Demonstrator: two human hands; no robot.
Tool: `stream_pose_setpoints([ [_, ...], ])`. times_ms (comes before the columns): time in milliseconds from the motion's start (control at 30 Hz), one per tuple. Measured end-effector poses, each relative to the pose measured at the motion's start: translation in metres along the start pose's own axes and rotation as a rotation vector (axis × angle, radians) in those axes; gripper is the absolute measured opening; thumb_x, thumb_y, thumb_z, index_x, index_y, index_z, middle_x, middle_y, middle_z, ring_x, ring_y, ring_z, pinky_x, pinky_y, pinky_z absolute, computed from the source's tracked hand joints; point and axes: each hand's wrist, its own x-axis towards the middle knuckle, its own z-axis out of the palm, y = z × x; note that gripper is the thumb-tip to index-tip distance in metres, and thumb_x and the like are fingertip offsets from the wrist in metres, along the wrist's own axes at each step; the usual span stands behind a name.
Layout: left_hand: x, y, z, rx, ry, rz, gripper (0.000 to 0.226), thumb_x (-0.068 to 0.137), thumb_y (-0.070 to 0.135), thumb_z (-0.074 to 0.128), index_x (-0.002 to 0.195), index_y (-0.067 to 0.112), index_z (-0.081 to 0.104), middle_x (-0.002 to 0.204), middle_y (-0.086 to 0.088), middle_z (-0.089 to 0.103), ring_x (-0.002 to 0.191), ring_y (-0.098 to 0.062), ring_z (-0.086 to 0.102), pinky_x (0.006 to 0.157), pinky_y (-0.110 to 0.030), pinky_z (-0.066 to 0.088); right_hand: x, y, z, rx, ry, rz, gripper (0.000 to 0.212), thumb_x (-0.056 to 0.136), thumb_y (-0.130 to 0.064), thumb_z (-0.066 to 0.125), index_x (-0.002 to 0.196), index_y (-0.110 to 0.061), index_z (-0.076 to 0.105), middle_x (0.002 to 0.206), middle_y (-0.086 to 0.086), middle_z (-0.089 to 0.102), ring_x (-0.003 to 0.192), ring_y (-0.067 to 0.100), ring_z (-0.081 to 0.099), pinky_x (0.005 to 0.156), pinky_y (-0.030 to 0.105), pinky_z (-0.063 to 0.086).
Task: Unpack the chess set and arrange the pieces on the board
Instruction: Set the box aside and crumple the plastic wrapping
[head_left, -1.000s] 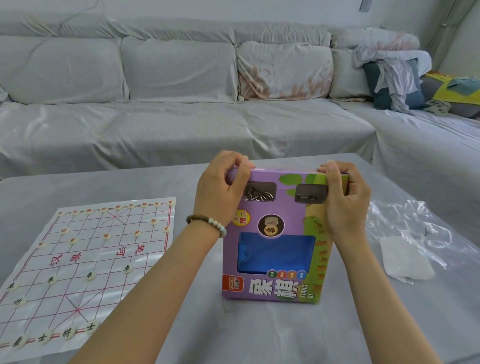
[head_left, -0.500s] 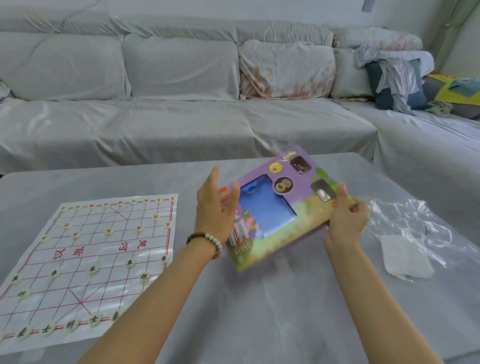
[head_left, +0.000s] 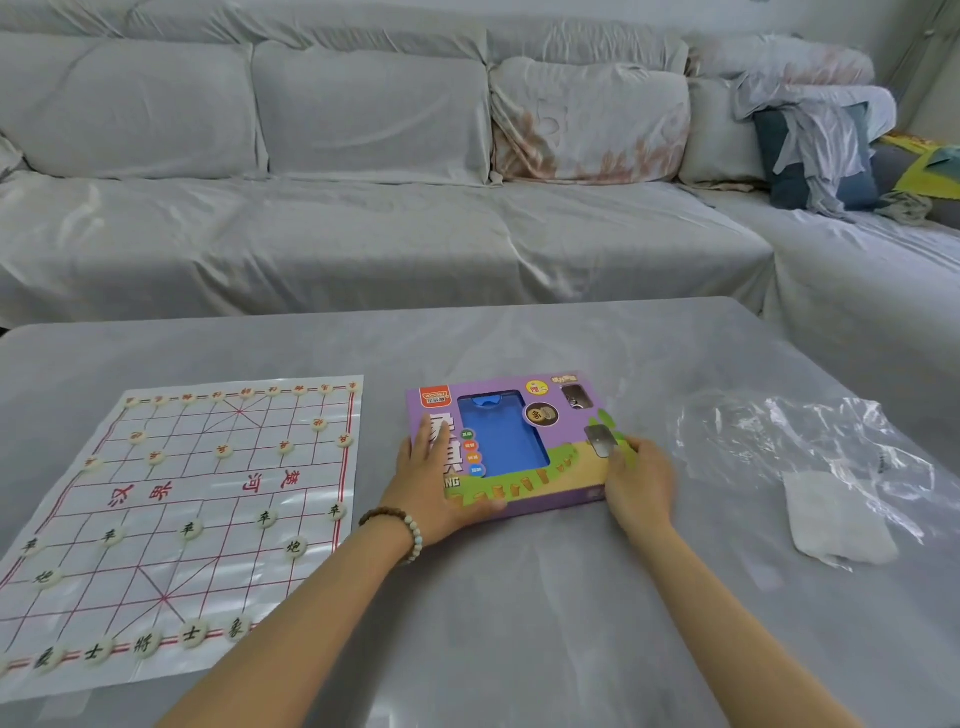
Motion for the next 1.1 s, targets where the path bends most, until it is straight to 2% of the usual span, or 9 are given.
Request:
stream_pose_setpoints([
  [67, 0.007, -0.001, 0.001, 0.030, -0.011, -0.002, 0.125, 0.056, 0.078, 0.053, 0.146, 0.022, -0.012, 0.155, 0.003, -0.017, 0.143, -0.020, -0.013, 0.115, -0.036, 0.003, -0.014, -0.003, 0.003, -0.214, -0.055, -0.315, 0.047, 0.094, -0.039, 0.038, 0.136, -0.019, 0.043, 0.143, 0.006, 0.041, 0.134, 0.027, 0.032, 0.111, 0.037, 0.019],
  [133, 0.018, -0.001, 0.001, 0.060, -0.004, -0.008, 0.128, 0.053, 0.082, 0.049, 0.147, 0.021, -0.013, 0.155, 0.002, -0.017, 0.143, -0.020, -0.014, 0.115, -0.035, 0.001, -0.023, -0.011, 0.009, -0.358, -0.171, -0.524, 0.068, 0.085, -0.060, 0.017, 0.144, -0.029, 0.031, 0.154, 0.001, 0.022, 0.143, 0.023, 0.012, 0.115, 0.036, 0.005],
  [200, 0.033, 0.001, 0.000, 0.076, -0.006, -0.001, 0.127, 0.054, 0.081, 0.049, 0.147, 0.020, -0.012, 0.155, 0.002, -0.017, 0.143, -0.020, -0.014, 0.115, -0.035, 0.001, -0.018, -0.016, 0.014, -0.488, -0.276, -0.550, 0.076, 0.078, -0.068, 0.004, 0.146, -0.038, 0.021, 0.157, -0.003, 0.008, 0.145, 0.021, -0.003, 0.116, 0.037, -0.006],
  [367, 0.089, 0.017, 0.003, 0.097, -0.004, 0.013, 0.106, 0.074, 0.073, 0.043, 0.148, 0.017, -0.008, 0.155, 0.002, -0.015, 0.143, -0.024, -0.008, 0.116, -0.037, 0.006, 0.040, -0.030, 0.019, -0.583, -0.358, -0.393, 0.054, 0.095, -0.058, 0.025, 0.145, -0.045, 0.012, 0.158, -0.001, -0.008, 0.144, 0.027, -0.016, 0.115, 0.042, -0.012],
  [467, 0.134, 0.035, 0.011, 0.129, 0.002, 0.018, 0.089, 0.086, 0.064, 0.034, 0.148, 0.015, -0.006, 0.156, 0.000, -0.013, 0.143, -0.028, -0.007, 0.115, -0.037, 0.006, 0.088, -0.038, 0.019, -0.624, -0.396, -0.326, 0.055, 0.094, -0.059, 0.025, 0.145, -0.047, 0.010, 0.158, 0.001, -0.011, 0.143, 0.028, -0.018, 0.114, 0.044, -0.012],
  [667, 0.226, 0.093, 0.046, 0.213, -0.026, 0.079, 0.086, 0.089, 0.062, 0.034, 0.148, 0.012, -0.005, 0.156, -0.005, -0.010, 0.143, -0.027, -0.006, 0.115, -0.037, 0.003, 0.186, -0.028, -0.003, -0.758, -0.403, -0.154, 0.056, 0.094, -0.061, 0.018, 0.145, -0.047, 0.001, 0.156, 0.004, -0.019, 0.141, 0.035, -0.019, 0.114, 0.048, -0.009],
  [933, 0.277, 0.150, 0.086, 0.266, 0.020, 0.130, 0.085, 0.091, 0.060, 0.033, 0.147, 0.007, -0.003, 0.156, -0.006, -0.006, 0.143, -0.019, -0.009, 0.116, -0.038, 0.001, 0.262, -0.005, -0.029, -0.783, -0.389, -0.065, 0.054, 0.092, -0.063, 0.018, 0.143, -0.051, 0.005, 0.158, 0.002, -0.013, 0.143, 0.032, -0.014, 0.115, 0.049, -0.004],
  [1000, 0.280, 0.148, 0.089, 0.285, 0.028, 0.130, 0.084, 0.090, 0.062, 0.030, 0.147, 0.009, -0.002, 0.157, -0.004, -0.005, 0.143, -0.019, -0.009, 0.117, -0.039, 0.001, 0.265, -0.005, -0.036, -0.713, -0.441, -0.100, 0.057, 0.093, -0.061, 0.020, 0.146, -0.044, 0.008, 0.158, 0.005, -0.007, 0.144, 0.033, -0.009, 0.116, 0.051, -0.001],
  [1100, 0.274, 0.142, 0.087, 0.179, 0.104, 0.180, 0.073, 0.092, 0.059, 0.027, 0.148, 0.018, 0.006, 0.157, 0.001, 0.004, 0.143, -0.025, -0.004, 0.116, -0.040, 0.005, 0.252, -0.013, -0.069, -0.462, -0.419, -0.217, 0.056, 0.097, -0.051, 0.024, 0.148, -0.030, 0.017, 0.156, 0.000, 0.017, 0.144, 0.025, 0.015, 0.117, 0.045, 0.013],
])
